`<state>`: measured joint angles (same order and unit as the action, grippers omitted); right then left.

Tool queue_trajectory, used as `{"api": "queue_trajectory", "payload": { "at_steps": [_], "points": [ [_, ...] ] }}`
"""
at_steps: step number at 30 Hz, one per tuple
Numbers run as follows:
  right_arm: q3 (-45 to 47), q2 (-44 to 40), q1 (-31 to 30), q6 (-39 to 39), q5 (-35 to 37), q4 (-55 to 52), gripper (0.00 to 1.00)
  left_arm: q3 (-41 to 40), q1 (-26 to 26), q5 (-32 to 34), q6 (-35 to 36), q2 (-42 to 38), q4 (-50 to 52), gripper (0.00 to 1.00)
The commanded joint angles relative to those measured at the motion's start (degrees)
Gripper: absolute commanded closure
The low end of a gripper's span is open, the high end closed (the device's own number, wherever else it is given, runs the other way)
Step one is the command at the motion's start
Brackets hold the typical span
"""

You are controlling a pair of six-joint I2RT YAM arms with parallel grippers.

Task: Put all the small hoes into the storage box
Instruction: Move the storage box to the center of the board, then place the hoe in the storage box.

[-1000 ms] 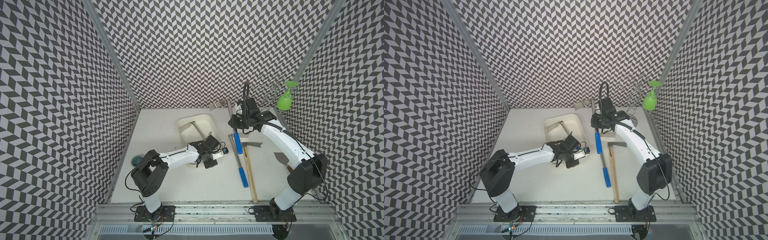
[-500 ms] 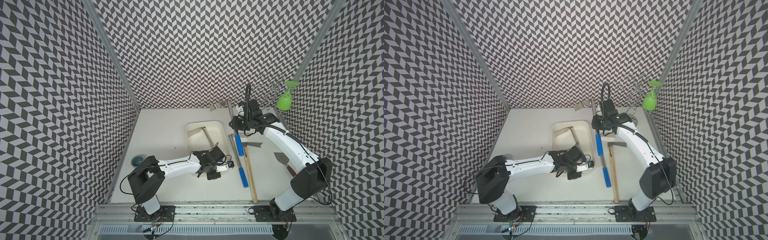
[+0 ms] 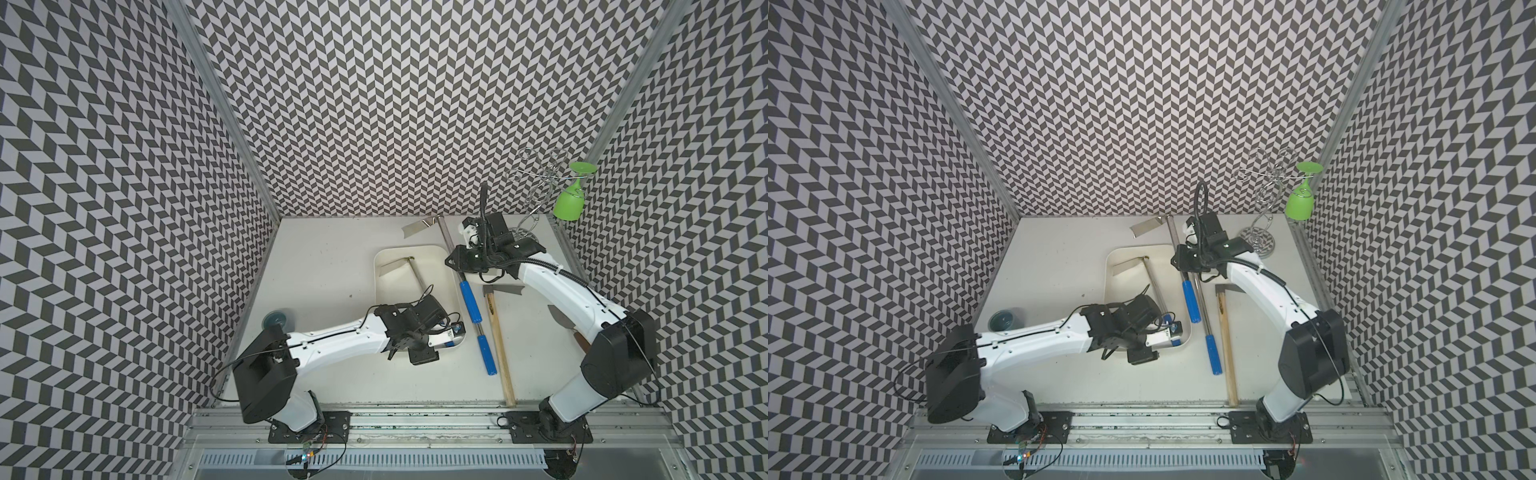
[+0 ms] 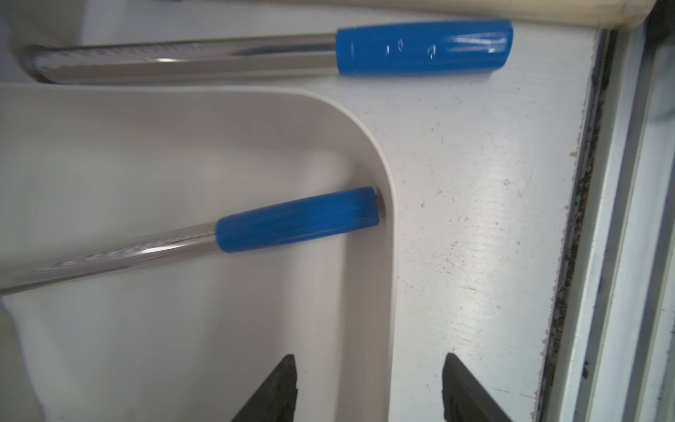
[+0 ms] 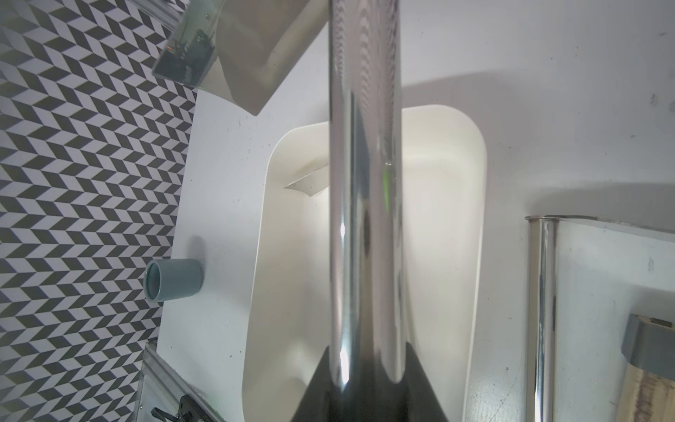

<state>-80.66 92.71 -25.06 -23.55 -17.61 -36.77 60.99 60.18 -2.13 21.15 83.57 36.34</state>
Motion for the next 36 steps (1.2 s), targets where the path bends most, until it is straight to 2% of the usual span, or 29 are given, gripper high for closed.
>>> {"api": "queue_trajectory", "payload": {
  "at_steps": [1,3,8,14,17,23,36],
  "points": [
    [0.8,-0.2,-0.9,0.3,-2.4,10.0,1.00,1.7,-0.9,2.8,-4.6,-7.4,0.5,0.34],
    [1.4,0.5,-1.8,0.7,-2.2,11.0,1.00,1.7,-3.1,3.9,-7.3,-11.9,-0.7,0.34],
    [3.3,3.3,-4.4,1.3,-1.9,14.2,1.00,-1.1,-14.2,3.1,-14.7,-21.8,-10.2,0.30],
    [3.9,6.0,-5.3,5.4,-1.9,15.8,1.00,-3.0,-29.0,-1.3,-25.1,-25.9,-18.6,0.32],
    [4.8,7.0,-5.8,6.5,-2.6,16.9,1.00,-3.6,-33.1,-2.0,-28.9,-26.5,-20.4,0.33],
    [5.6,8.9,-6.9,6.8,-3.8,18.6,1.00,-4.1,-37.5,-5.2,-30.9,-26.2,-21.1,0.34],
    [3.5,13.4,-6.9,7.5,-4.9,19.8,1.00,-6.0,-39.0,-6.0,-31.2,-26.9,-21.0,0.34]
  ]
}}
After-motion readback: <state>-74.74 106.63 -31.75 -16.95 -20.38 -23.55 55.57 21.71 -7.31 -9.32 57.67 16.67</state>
